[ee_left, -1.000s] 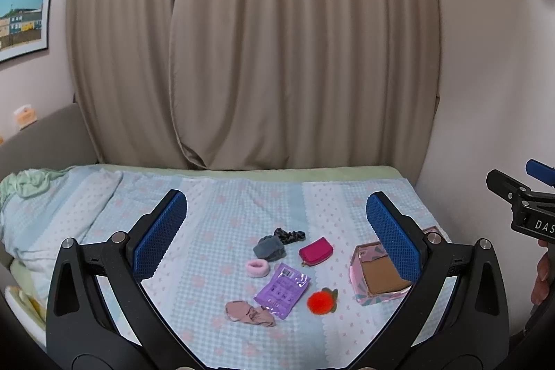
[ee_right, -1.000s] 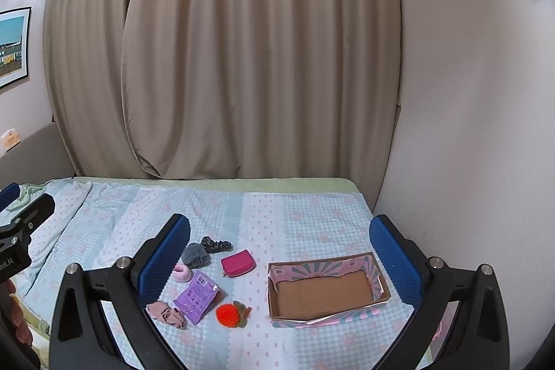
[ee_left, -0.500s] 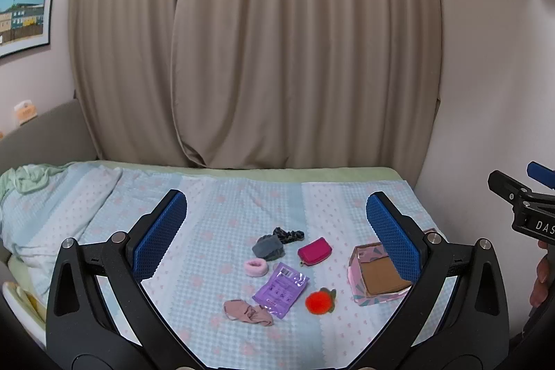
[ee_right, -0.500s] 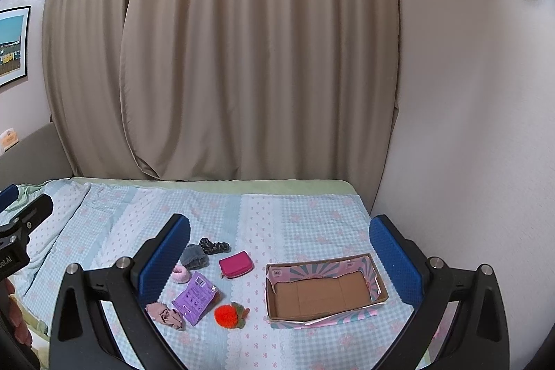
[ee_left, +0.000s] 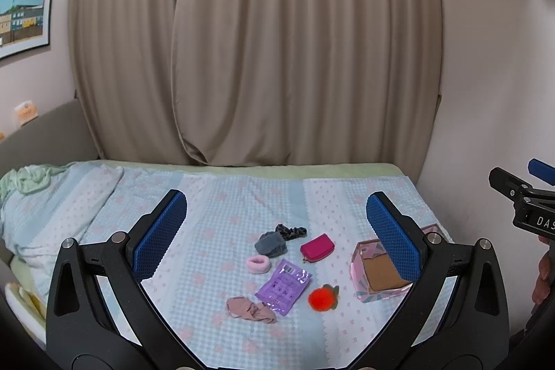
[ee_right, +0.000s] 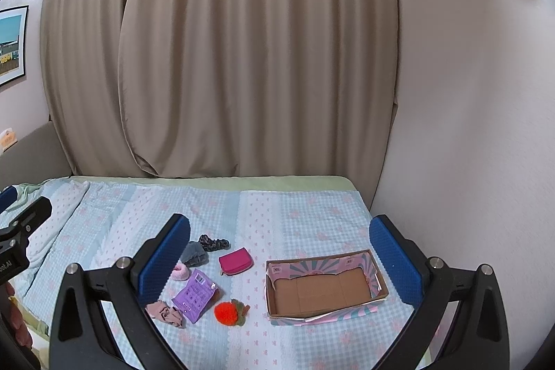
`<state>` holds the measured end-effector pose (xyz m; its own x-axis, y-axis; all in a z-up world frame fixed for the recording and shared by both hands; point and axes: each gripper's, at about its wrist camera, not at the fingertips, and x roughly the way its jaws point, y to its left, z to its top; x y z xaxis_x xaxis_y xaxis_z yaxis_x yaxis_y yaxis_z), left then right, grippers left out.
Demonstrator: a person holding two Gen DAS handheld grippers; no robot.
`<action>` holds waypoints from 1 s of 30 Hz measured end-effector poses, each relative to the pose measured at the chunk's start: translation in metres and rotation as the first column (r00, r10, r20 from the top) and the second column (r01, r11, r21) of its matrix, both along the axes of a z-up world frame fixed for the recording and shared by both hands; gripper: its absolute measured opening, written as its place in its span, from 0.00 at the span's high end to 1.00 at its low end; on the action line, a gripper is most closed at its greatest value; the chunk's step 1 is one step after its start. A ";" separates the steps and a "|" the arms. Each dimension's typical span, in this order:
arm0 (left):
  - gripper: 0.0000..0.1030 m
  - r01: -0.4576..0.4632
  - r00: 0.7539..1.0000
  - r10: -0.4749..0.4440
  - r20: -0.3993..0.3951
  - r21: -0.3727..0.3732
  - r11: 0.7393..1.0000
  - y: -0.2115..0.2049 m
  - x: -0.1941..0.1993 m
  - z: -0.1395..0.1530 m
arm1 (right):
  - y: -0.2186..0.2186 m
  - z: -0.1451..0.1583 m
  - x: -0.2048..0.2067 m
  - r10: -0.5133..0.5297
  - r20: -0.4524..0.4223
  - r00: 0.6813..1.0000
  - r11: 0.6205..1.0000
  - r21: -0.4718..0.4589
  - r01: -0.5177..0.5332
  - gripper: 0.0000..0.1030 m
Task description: Organize soft objects
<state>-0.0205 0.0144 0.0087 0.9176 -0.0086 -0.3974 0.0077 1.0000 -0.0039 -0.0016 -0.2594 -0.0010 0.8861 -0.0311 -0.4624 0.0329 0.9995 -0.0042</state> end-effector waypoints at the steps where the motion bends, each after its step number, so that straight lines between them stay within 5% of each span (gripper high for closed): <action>1: 0.00 -0.001 1.000 0.001 -0.001 0.001 1.000 0.001 0.000 0.000 | 0.000 0.000 0.000 0.000 -0.001 1.000 1.000 0.000 0.000 0.00; 30: 0.00 0.000 1.000 0.000 -0.023 -0.006 1.000 -0.007 0.007 -0.004 | 0.003 -0.007 0.004 0.012 -0.016 1.000 1.000 0.015 -0.012 0.00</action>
